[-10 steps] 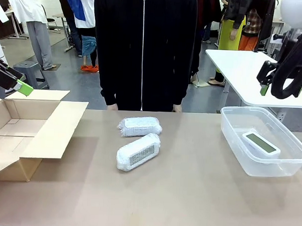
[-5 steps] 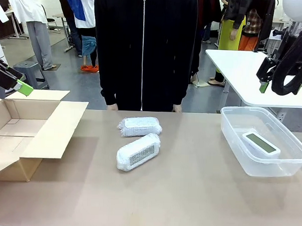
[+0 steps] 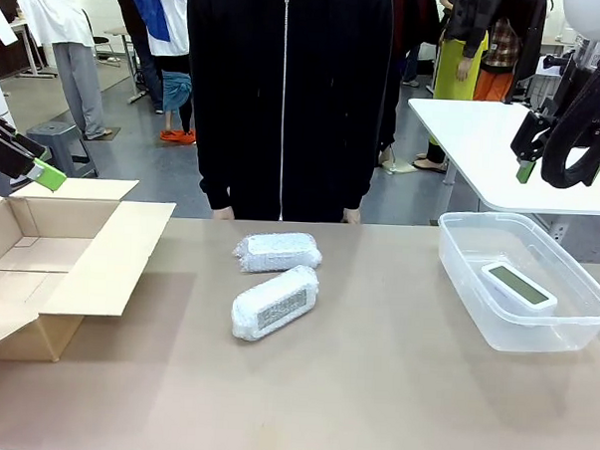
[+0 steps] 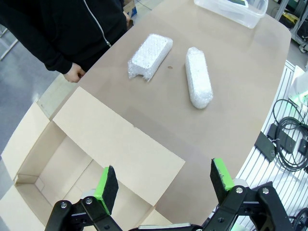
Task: Separate and place wrapped and unwrapped clocks.
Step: If the picked Digital clock is wrapped, place it in the Package Box ; if not, place it in the Organizing box, then pick up the Digital clock indicated by the person.
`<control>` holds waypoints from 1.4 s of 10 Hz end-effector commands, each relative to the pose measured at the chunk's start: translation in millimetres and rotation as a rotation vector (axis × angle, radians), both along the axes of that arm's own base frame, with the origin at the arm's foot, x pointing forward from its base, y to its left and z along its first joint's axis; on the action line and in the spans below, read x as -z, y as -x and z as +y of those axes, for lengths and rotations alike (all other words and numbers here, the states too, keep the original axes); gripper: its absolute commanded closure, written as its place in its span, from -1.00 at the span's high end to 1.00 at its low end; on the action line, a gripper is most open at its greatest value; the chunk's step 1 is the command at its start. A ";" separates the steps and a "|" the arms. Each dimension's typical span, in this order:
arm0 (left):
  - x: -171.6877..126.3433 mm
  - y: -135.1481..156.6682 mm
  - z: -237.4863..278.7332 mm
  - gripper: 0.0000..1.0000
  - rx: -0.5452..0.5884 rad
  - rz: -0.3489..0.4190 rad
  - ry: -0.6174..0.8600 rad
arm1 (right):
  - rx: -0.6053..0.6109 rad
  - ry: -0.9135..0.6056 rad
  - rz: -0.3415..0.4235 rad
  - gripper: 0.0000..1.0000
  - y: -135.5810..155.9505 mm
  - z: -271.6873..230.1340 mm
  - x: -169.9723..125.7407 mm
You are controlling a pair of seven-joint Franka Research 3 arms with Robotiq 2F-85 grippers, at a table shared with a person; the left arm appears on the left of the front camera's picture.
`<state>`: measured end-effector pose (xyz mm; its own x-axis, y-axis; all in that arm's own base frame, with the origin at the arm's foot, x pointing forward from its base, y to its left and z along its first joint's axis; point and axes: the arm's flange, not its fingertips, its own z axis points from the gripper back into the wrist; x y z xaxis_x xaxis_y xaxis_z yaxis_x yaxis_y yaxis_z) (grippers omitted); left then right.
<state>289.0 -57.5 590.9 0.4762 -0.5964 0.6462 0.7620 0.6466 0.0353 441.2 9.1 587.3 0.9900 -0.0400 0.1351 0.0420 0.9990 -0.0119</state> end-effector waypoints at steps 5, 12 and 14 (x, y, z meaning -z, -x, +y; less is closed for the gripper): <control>0.4 -0.2 0.2 1.00 0.000 -0.001 0.002 | -0.010 0.014 -0.001 1.00 1.3 -0.4 -0.1; 0.4 -0.2 0.2 1.00 0.000 -0.001 0.002 | -0.328 -0.142 -0.071 1.00 6.8 22.7 7.4; 0.4 -0.2 0.2 1.00 0.000 -0.001 0.002 | -0.688 -0.252 -0.185 1.00 22.1 69.4 19.3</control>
